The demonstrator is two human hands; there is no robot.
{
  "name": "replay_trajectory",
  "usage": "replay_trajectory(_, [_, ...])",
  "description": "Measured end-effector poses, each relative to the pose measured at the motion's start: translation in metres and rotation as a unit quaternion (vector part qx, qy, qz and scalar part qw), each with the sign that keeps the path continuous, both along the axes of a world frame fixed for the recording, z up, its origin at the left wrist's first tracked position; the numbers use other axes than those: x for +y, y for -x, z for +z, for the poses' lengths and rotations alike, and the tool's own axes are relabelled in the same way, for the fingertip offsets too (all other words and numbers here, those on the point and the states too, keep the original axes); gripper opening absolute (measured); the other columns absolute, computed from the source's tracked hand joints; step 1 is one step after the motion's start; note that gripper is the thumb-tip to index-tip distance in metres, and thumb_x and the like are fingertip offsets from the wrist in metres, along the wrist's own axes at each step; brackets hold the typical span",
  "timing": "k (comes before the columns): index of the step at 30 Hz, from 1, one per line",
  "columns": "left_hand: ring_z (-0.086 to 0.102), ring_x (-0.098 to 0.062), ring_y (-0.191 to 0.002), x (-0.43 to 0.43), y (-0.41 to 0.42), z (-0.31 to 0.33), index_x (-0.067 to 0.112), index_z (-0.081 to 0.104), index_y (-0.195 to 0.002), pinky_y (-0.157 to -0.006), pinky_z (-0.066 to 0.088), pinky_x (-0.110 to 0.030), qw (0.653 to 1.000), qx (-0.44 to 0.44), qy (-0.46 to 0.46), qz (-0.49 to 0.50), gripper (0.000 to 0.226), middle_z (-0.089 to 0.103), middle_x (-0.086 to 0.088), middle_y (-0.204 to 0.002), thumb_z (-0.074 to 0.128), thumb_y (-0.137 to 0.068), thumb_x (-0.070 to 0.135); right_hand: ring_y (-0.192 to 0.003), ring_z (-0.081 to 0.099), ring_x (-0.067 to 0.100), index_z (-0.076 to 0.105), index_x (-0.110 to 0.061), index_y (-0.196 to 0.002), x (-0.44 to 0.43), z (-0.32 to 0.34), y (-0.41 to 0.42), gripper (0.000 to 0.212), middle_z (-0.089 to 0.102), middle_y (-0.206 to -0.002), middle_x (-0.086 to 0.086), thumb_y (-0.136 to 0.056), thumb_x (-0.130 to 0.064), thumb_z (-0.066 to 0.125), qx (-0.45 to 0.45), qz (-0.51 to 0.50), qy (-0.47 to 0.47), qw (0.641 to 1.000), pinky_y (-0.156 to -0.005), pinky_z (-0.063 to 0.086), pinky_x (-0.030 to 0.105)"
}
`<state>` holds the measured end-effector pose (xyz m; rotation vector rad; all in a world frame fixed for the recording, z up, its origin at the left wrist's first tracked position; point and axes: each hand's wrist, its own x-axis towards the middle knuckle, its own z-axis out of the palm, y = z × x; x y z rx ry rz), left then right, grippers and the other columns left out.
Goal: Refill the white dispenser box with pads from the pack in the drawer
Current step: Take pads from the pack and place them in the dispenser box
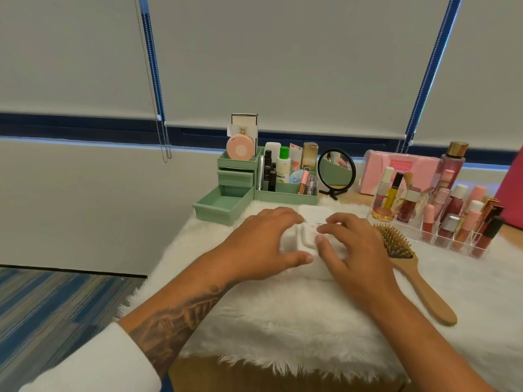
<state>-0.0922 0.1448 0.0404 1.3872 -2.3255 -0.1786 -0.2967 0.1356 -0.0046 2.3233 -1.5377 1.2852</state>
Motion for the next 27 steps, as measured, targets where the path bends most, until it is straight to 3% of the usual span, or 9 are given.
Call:
replay_trajectory(5, [0.041, -0.009, -0.136, -0.008, 0.01, -0.01, 0.028, 0.052, -0.141, -0.114, 0.035, -0.035, 0.998, -0.026, 0.025, -0.048, 0.063, 0.052, 0.011, -0.146, 0.068, -0.087, 0.057, -0.1, 0.06, 0.001, 0.077, -0.029, -0.093, 0.004, -0.006, -0.001, 0.031, 0.072, -0.101, -0.016, -0.089, -0.042, 0.049, 0.065, 0.062, 0.001, 0.996, -0.105, 0.034, 0.038])
replay_trajectory(7, [0.044, -0.011, -0.133, -0.013, 0.009, -0.012, 0.027, 0.055, -0.138, -0.111, 0.037, -0.036, 0.997, -0.046, 0.035, -0.047, 0.06, 0.056, 0.01, -0.141, 0.068, -0.086, 0.056, -0.098, 0.06, 0.003, 0.077, -0.028, -0.091, 0.002, -0.006, -0.001, 0.032, 0.072, -0.1, -0.016, -0.088, -0.042, 0.049, 0.074, 0.053, 0.008, 0.996, -0.104, 0.035, 0.039])
replay_trajectory(12, [0.046, -0.01, -0.132, -0.016, 0.006, -0.015, 0.031, 0.044, -0.147, -0.11, 0.038, -0.03, 0.998, -0.005, 0.004, -0.055, 0.071, 0.05, 0.013, -0.147, 0.073, -0.085, 0.052, -0.105, 0.059, 0.005, 0.073, -0.024, -0.104, 0.006, -0.006, 0.001, 0.03, 0.068, -0.11, -0.014, -0.088, -0.041, 0.054, 0.092, 0.087, 0.013, 0.992, -0.1, 0.037, 0.035])
replay_trajectory(18, [0.03, -0.004, -0.144, -0.004, -0.009, -0.014, 0.04, 0.028, -0.154, -0.118, 0.032, -0.034, 0.998, 0.034, -0.008, -0.056, 0.087, 0.033, 0.018, -0.159, 0.072, -0.082, 0.059, -0.109, 0.059, 0.002, 0.073, -0.025, -0.109, 0.007, -0.006, 0.001, 0.033, 0.068, -0.114, -0.016, -0.089, -0.045, 0.056, 0.077, 0.102, -0.003, 0.992, -0.101, 0.038, 0.031])
replay_trajectory(20, [0.025, 0.003, -0.144, 0.003, -0.027, -0.013, 0.044, 0.029, -0.152, -0.119, 0.026, -0.026, 0.998, 0.052, -0.013, -0.039, 0.087, 0.025, 0.024, -0.159, 0.074, -0.079, 0.061, -0.112, 0.054, 0.002, 0.07, -0.026, -0.11, 0.009, -0.006, 0.001, 0.032, 0.063, -0.117, -0.015, -0.088, -0.046, 0.058, 0.066, 0.096, -0.002, 0.993, -0.099, 0.037, 0.026])
replay_trajectory(24, [0.019, 0.026, -0.133, 0.016, -0.065, -0.034, 0.041, 0.04, -0.147, -0.11, 0.016, -0.002, 0.995, 0.093, -0.026, -0.012, 0.067, 0.027, 0.038, -0.146, 0.071, -0.088, 0.044, -0.096, 0.06, 0.006, 0.071, -0.025, -0.103, 0.007, -0.005, 0.0, 0.031, 0.068, -0.104, -0.016, -0.088, -0.046, 0.055, 0.099, 0.082, -0.009, 0.992, -0.095, 0.041, 0.034])
replay_trajectory(27, [0.028, 0.024, -0.13, 0.017, -0.072, -0.052, 0.035, 0.054, -0.139, -0.104, 0.018, 0.002, 0.994, 0.104, -0.017, -0.003, 0.048, 0.041, 0.033, -0.141, 0.066, -0.093, 0.029, -0.094, 0.06, 0.003, 0.073, -0.025, -0.101, 0.008, -0.004, 0.001, 0.03, 0.069, -0.101, -0.017, -0.087, -0.046, 0.055, 0.097, 0.086, -0.014, 0.991, -0.094, 0.043, 0.035])
